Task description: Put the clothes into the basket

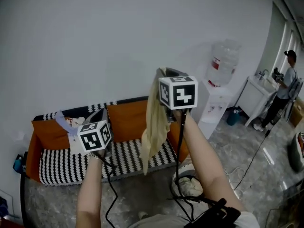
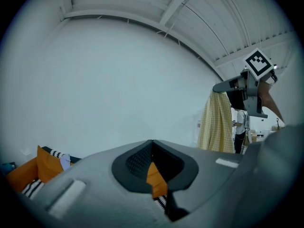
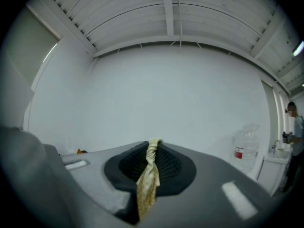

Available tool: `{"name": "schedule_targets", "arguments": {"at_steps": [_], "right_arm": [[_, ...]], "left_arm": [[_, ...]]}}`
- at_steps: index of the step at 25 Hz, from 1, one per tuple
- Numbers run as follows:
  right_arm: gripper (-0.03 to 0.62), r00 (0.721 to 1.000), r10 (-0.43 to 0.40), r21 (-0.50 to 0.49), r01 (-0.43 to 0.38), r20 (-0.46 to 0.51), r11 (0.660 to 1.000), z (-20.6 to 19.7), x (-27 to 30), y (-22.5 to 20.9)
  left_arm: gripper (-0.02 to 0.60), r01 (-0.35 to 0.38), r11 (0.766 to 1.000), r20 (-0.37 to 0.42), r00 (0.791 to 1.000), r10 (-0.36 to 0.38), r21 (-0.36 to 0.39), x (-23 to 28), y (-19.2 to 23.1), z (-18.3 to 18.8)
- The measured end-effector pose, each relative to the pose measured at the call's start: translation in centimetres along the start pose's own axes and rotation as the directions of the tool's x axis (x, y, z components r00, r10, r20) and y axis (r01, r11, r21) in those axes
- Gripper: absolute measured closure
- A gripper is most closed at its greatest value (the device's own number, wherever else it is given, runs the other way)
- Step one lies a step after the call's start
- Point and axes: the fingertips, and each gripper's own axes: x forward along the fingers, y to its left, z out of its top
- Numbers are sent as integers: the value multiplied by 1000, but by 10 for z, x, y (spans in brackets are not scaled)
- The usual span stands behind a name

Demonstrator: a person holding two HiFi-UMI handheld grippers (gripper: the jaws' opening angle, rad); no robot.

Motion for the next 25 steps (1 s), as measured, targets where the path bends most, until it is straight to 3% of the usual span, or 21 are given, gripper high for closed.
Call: {"name": "schedule_targets", "arguments": {"at_steps": [10,18,22,25], "right_arm": [[559,987,-154,-27,156,51,987,34,-114,-93],[559,968,-239,-3,240,69,971,33,-203,-155],[559,951,-301,33,300,75,953,25,-245,-178],[559,930,-363,36,361,52,932,12,-273,-193]], "left_arm": [[575,117,993,39,992,-118,18,-20,-109,17],[575,220,974,3,975,-221,55,-35,-209,5],[575,295,952,-1,955,-296,84,-44,-256,5],[575,370,924,9,928,-372,95,-47,-293,5]]}}
